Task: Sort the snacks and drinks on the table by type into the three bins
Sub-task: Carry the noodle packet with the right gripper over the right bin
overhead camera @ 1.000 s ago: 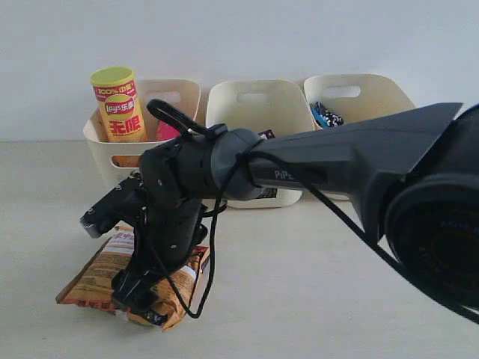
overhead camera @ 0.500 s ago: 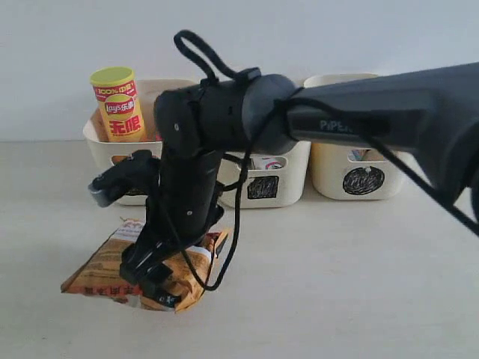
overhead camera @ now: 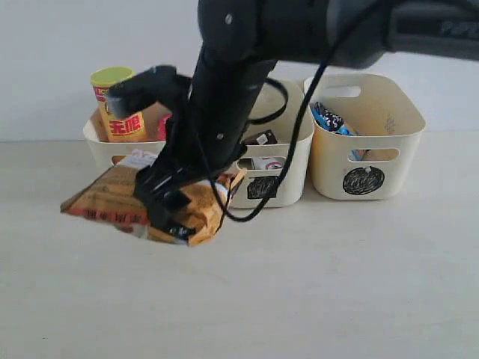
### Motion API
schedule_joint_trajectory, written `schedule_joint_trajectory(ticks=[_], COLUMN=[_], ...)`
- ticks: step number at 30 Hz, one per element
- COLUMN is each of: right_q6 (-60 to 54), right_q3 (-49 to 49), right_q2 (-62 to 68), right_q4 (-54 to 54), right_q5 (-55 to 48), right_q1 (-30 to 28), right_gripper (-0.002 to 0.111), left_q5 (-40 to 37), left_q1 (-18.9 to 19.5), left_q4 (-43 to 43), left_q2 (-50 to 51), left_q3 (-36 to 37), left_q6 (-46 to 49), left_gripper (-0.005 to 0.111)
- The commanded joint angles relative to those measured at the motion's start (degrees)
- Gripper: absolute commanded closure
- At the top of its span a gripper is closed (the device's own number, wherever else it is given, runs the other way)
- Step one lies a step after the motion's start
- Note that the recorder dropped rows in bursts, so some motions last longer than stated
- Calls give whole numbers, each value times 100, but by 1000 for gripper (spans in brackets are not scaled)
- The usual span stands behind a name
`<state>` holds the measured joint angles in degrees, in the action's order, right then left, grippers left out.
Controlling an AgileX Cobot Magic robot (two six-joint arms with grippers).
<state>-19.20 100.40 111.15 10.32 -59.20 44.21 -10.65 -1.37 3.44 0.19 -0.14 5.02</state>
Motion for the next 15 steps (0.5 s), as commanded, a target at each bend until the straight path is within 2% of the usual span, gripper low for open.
schedule_joint_trajectory(ticks=[1,4,10,15], right_q6=[-81,-81,-33,235], right_q3=[-13,-13,-13,-13], right_q2=[-698,-1064,-1463,-1375], right_q4=[56,56,-197,-443], right_q5=[-75,-131,-92,433], right_q1=[-387,-785,-1943,-2811], right_gripper=[108,108,108,108], left_q5=[-39,-39,-39,-39], left_q1=[19,19,19,19], left_q4=[15,15,15,15], left_q2=[-19,-19,-19,-19], left_q3=[14,14,14,14], left_q6=[10,10,10,10], left_gripper=[102,102,102,102])
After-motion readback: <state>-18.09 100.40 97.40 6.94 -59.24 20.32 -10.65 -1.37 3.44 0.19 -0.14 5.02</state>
